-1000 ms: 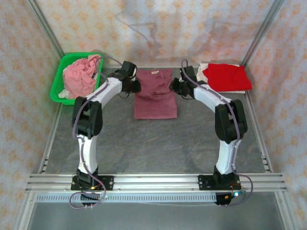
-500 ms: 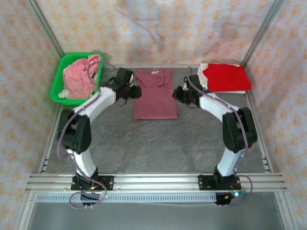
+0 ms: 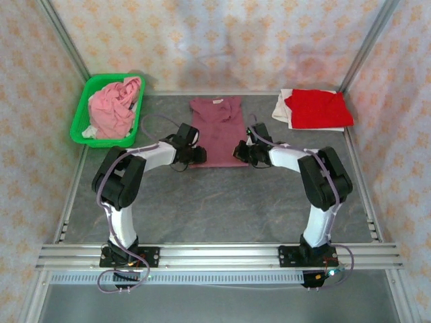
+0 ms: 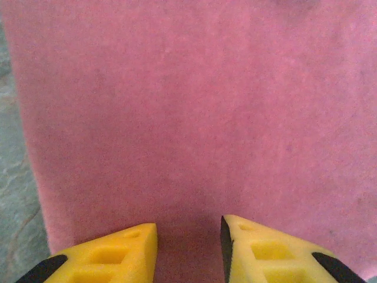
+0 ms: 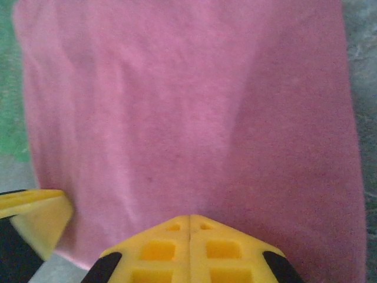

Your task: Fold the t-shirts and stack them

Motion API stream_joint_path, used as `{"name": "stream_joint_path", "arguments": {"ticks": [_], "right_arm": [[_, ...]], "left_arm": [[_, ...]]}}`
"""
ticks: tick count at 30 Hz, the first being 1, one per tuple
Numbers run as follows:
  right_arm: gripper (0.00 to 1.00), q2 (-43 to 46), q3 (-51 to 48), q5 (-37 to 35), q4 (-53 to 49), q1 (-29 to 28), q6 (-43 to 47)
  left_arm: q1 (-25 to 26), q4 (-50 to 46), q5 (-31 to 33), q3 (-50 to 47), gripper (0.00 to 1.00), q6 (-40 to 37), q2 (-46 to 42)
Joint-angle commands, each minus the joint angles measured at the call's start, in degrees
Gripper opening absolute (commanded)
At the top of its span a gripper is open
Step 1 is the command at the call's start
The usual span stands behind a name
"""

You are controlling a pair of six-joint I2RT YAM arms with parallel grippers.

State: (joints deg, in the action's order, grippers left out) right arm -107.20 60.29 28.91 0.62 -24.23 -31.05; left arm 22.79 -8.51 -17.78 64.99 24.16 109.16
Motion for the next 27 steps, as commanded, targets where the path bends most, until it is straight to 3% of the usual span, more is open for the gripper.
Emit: {"name": "stream_joint_path", "arguments": {"ticks": [1,5,14,17,24,26,27], "right_arm": [[0.00,-0.34,-3.42,-1.48,4.10,-0.07,-2.09],[0.00,0.96,-9.05,-0.61,6.55,-1.05,-3.08],[0.00,12.14,-21.70,-2.48,9.40,-5.80,-8.94],[0.10,16.12,-21.53,-3.08,7.04,-5.83,-9.46],[0.32,32.82,-24.95,-10.50,1.04,-5.83,-7.89],[0.37,37.22,-28.69,-13.19,1.18,-5.70,-7.93],[0.37,38.89,-30.23,-14.03,0.69,-5.43,-7.97]], "left_arm": [[0.11,1.64,-0.20,-2.69,0.35,1.44,1.77],[1.41,4.34,0.50,-8.69,0.35,3.46,-2.31],[5.36,-2.03,5.05,-18.29,0.36,6.08,-11.89],[5.40,-4.25,6.52,-19.16,0.39,8.68,-16.62],[5.01,-15.68,6.59,-18.49,0.62,8.82,-33.52],[4.28,-14.33,4.73,-22.68,0.74,9.54,-36.70],[3.38,-12.35,2.52,-25.62,0.75,10.85,-37.65]]}}
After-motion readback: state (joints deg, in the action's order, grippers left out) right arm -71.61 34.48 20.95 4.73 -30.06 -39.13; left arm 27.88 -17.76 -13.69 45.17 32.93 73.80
